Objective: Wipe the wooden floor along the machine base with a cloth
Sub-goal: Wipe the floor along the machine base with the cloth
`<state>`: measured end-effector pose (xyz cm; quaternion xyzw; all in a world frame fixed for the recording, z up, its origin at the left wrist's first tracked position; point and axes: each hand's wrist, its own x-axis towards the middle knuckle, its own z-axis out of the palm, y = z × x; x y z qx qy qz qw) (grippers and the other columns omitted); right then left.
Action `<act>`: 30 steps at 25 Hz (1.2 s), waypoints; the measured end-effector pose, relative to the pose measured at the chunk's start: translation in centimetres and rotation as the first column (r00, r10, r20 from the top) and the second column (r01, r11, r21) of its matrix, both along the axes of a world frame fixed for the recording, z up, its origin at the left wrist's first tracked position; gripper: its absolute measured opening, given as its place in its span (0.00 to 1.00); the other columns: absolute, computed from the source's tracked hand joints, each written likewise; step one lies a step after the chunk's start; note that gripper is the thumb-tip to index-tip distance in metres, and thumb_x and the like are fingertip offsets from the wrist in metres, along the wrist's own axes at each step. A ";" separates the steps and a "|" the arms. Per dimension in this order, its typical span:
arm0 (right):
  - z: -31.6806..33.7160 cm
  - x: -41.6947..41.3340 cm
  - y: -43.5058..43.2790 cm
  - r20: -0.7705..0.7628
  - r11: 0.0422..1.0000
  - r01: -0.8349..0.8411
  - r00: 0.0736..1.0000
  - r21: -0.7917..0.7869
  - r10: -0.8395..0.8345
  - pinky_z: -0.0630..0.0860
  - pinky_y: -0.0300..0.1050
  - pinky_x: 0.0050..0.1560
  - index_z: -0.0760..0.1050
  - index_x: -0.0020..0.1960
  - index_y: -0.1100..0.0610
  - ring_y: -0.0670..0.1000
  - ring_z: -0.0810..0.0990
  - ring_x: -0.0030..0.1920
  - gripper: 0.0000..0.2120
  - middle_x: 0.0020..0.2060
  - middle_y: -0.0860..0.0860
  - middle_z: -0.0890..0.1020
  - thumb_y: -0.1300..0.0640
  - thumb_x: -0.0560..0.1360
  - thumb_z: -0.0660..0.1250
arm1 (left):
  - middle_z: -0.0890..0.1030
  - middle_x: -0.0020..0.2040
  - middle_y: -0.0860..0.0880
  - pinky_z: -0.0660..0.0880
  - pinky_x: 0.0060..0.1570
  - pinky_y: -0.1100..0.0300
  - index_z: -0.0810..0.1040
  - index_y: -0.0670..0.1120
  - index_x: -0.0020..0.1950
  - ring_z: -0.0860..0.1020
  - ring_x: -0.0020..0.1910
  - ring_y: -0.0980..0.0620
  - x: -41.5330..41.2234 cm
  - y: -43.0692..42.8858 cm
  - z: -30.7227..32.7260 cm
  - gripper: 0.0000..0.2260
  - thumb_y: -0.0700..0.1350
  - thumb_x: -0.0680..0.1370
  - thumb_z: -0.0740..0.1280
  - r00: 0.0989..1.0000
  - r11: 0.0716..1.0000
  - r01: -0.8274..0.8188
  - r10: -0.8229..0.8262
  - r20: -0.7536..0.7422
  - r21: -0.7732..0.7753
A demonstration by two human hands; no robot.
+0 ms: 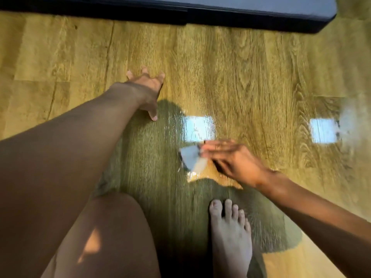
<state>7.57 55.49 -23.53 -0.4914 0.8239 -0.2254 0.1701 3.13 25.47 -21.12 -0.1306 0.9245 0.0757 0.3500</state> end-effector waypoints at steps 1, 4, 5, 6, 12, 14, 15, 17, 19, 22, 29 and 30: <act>-0.1 -1.6 -1.1 0.016 0.991 0.133 0.991 0.015 -0.133 0.72 0.47 0.64 0.77 0.61 0.54 0.50 0.75 0.64 0.19 0.63 0.51 0.77 0.69 0.73 0.68 | 0.38 0.78 0.47 0.52 0.69 0.33 0.38 0.59 0.76 0.40 0.74 0.35 -0.2 0.1 0.2 0.57 0.56 0.63 0.79 1.000 1.000 -0.017 0.017 0.006 0.006; -0.3 -1.7 -1.2 0.006 0.943 0.330 0.944 0.033 -0.331 0.67 0.45 0.68 0.75 0.63 0.54 0.48 0.72 0.66 0.20 0.65 0.50 0.75 0.69 0.74 0.66 | 0.34 0.77 0.46 0.50 0.68 0.31 0.36 0.59 0.76 0.36 0.73 0.34 -0.4 0.9 0.3 0.58 0.64 0.62 0.75 0.998 0.997 -0.070 0.069 0.007 0.038; -0.5 -0.3 -0.3 0.006 0.954 0.299 0.954 0.032 -0.300 0.68 0.48 0.68 0.75 0.63 0.54 0.48 0.71 0.67 0.23 0.65 0.50 0.75 0.71 0.72 0.67 | 0.32 0.76 0.46 0.50 0.67 0.30 0.34 0.59 0.75 0.36 0.73 0.34 -0.3 1.2 0.0 0.59 0.65 0.61 0.75 0.997 0.996 -0.076 0.076 -0.002 0.035; -0.4 1.4 0.7 0.017 0.971 0.237 0.971 0.015 -0.237 0.69 0.52 0.67 0.77 0.62 0.56 0.50 0.72 0.66 0.25 0.64 0.51 0.76 0.73 0.68 0.69 | 0.31 0.75 0.46 0.52 0.66 0.28 0.32 0.59 0.75 0.35 0.73 0.33 -0.3 1.5 -0.4 0.59 0.66 0.61 0.74 0.997 0.997 -0.074 0.074 -0.014 0.024; 0.4 -4.9 -2.2 0.014 0.971 0.240 0.971 -0.021 -0.240 0.73 0.45 0.63 0.78 0.60 0.54 0.49 0.75 0.64 0.16 0.63 0.51 0.77 0.65 0.74 0.64 | 0.32 0.76 0.45 0.56 0.62 0.26 0.32 0.59 0.75 0.39 0.73 0.30 -0.3 2.1 -1.1 0.61 0.70 0.57 0.71 0.998 0.998 -0.042 0.039 -0.055 -0.037; 0.4 -8.4 -4.7 -0.032 0.941 0.338 0.940 -0.022 -0.339 0.71 0.45 0.65 0.77 0.61 0.55 0.51 0.76 0.63 0.14 0.63 0.51 0.77 0.62 0.77 0.63 | 0.33 0.76 0.44 0.56 0.63 0.26 0.32 0.58 0.75 0.40 0.73 0.30 -0.4 2.0 -0.9 0.61 0.70 0.58 0.71 0.998 0.998 -0.048 0.047 -0.049 -0.038; 0.4 -8.6 -5.2 -0.042 0.930 0.368 0.929 -0.019 -0.368 0.71 0.46 0.65 0.77 0.61 0.56 0.51 0.76 0.63 0.14 0.63 0.51 0.77 0.62 0.77 0.63 | 0.33 0.76 0.44 0.56 0.63 0.26 0.33 0.58 0.75 0.40 0.73 0.30 -0.4 2.0 -0.9 0.61 0.70 0.58 0.71 0.998 0.998 -0.046 0.044 -0.045 -0.041; 0.2 -6.9 -4.1 -0.072 0.935 0.356 0.932 -0.008 -0.355 0.71 0.46 0.64 0.77 0.61 0.54 0.51 0.77 0.63 0.16 0.63 0.49 0.77 0.63 0.75 0.62 | 0.33 0.76 0.43 0.56 0.63 0.26 0.33 0.57 0.75 0.40 0.73 0.30 -0.4 2.1 -1.1 0.60 0.70 0.59 0.71 0.998 0.998 -0.038 0.036 -0.042 -0.051; 0.3 -4.5 -2.5 -0.106 0.974 0.225 0.968 -0.018 -0.225 0.71 0.49 0.64 0.79 0.59 0.55 0.51 0.78 0.61 0.18 0.60 0.50 0.79 0.66 0.72 0.64 | 0.32 0.76 0.42 0.54 0.62 0.25 0.33 0.56 0.75 0.39 0.72 0.29 -0.4 2.1 -1.4 0.60 0.70 0.60 0.71 0.999 0.998 -0.038 0.036 -0.036 -0.042; -0.3 -9.7 -4.1 -0.115 0.988 0.152 0.981 -0.036 -0.155 0.70 0.49 0.64 0.80 0.56 0.58 0.53 0.79 0.59 0.15 0.58 0.53 0.81 0.68 0.71 0.67 | 0.33 0.75 0.41 0.53 0.60 0.24 0.33 0.56 0.75 0.37 0.72 0.28 -0.6 2.1 -1.4 0.61 0.68 0.59 0.73 0.998 0.999 -0.054 0.054 -0.029 0.006; -0.3 -18.3 -10.4 -0.078 0.883 0.470 0.880 -0.006 -0.469 0.61 0.24 0.59 0.78 0.59 0.55 0.47 0.78 0.60 0.14 0.63 0.50 0.77 0.65 0.76 0.64 | 0.35 0.75 0.36 0.56 0.65 0.28 0.32 0.52 0.75 0.41 0.72 0.26 -0.9 2.2 -1.2 0.62 0.69 0.59 0.72 0.999 0.999 -0.005 0.004 -0.039 -0.044; -0.5 -16.9 -9.9 -0.127 0.899 0.438 0.891 -0.015 -0.436 0.64 0.28 0.60 0.78 0.59 0.55 0.47 0.79 0.58 0.14 0.62 0.50 0.78 0.64 0.75 0.65 | 0.35 0.75 0.36 0.56 0.65 0.28 0.32 0.52 0.75 0.41 0.71 0.26 -1.0 2.2 -1.3 0.62 0.69 0.59 0.73 0.999 0.999 -0.011 0.010 -0.035 -0.043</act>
